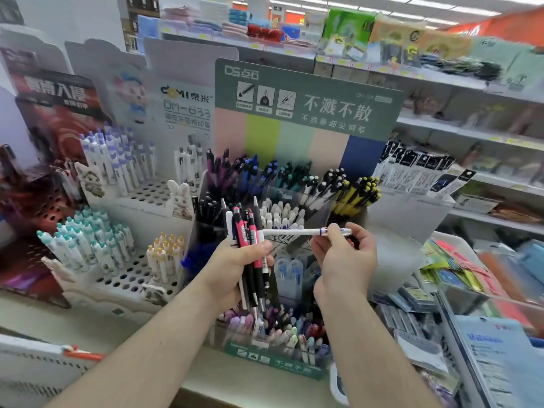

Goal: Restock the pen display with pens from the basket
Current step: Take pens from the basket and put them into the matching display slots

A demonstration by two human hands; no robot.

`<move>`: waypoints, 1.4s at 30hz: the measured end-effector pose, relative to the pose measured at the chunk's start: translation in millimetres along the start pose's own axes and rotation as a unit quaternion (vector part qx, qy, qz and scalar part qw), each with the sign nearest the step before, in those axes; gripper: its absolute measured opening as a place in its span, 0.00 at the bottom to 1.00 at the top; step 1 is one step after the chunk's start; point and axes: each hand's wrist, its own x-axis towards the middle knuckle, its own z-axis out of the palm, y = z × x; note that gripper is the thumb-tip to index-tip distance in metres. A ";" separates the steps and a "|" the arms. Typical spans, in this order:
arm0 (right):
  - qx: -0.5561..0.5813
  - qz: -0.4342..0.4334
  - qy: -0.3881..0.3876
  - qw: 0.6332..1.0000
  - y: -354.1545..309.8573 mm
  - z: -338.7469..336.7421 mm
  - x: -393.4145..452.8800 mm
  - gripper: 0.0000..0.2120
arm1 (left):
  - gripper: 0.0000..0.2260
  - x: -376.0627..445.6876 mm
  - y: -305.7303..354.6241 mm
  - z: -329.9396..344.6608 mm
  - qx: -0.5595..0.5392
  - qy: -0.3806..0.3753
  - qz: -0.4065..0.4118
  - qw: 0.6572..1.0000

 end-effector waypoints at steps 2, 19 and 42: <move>0.009 0.006 0.009 1.000 -2.0 -2.3 2.8 0.08 | 0.08 2.5 1.6 1.0 -0.045 -0.003 -0.014 0.999; -0.001 -0.090 0.033 0.995 -24.6 -22.5 28.4 0.09 | 0.06 16.5 -7.2 23.1 -0.021 0.055 0.000 0.998; -0.428 -0.244 -0.272 0.827 -7.2 -10.4 39.6 0.06 | 0.08 11.9 -11.2 17.4 0.028 0.009 0.056 0.998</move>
